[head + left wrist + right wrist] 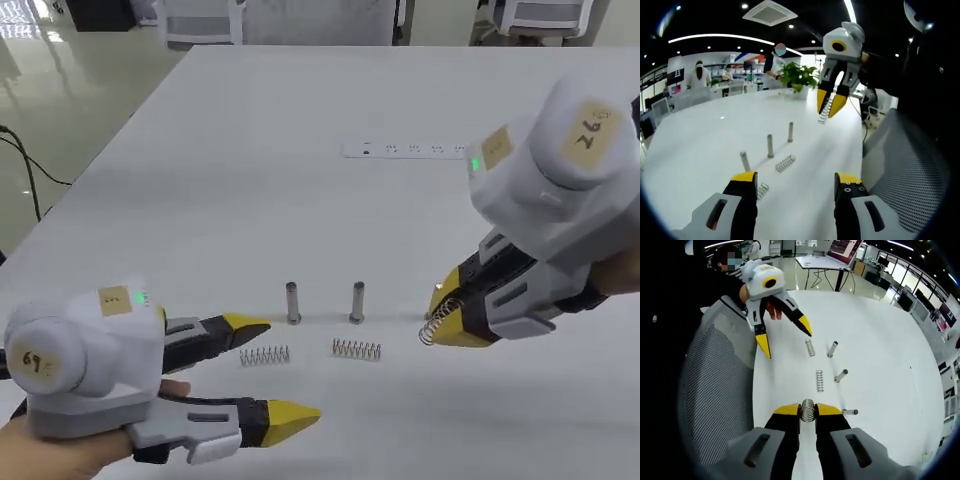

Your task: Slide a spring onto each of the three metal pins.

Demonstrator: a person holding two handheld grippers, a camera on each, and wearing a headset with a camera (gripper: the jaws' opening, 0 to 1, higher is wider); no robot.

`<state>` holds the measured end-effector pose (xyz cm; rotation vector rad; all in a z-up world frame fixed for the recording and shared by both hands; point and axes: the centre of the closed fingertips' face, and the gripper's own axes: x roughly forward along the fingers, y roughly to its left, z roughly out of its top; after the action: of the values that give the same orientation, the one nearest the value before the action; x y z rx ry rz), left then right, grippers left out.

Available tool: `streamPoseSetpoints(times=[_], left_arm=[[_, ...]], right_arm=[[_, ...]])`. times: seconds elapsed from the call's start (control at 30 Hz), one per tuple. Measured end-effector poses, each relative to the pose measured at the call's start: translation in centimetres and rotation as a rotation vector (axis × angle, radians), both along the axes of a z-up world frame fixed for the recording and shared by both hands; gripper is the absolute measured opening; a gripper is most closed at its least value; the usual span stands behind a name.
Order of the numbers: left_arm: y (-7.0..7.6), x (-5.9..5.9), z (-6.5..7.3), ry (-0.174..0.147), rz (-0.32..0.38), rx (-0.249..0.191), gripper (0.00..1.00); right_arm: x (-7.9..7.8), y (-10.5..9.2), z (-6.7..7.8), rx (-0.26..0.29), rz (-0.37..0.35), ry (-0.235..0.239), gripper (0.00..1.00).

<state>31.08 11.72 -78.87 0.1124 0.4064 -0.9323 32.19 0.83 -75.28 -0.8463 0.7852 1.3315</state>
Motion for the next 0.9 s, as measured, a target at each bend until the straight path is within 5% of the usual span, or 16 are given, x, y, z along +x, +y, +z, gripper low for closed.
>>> streamPoseSetpoints(times=[0.63,0.9], left_arm=[[1.5,0.8,-0.2,-0.033,0.064,0.019,0.71],[1.5,0.9,-0.2,-0.036,0.071,0.017,0.74]], right_arm=[[5.2,-2.9,0.7,-0.083,-0.058,-0.041,0.08],[7.1,-3.2,-0.1,-0.114,-0.072,-0.029,0.08]])
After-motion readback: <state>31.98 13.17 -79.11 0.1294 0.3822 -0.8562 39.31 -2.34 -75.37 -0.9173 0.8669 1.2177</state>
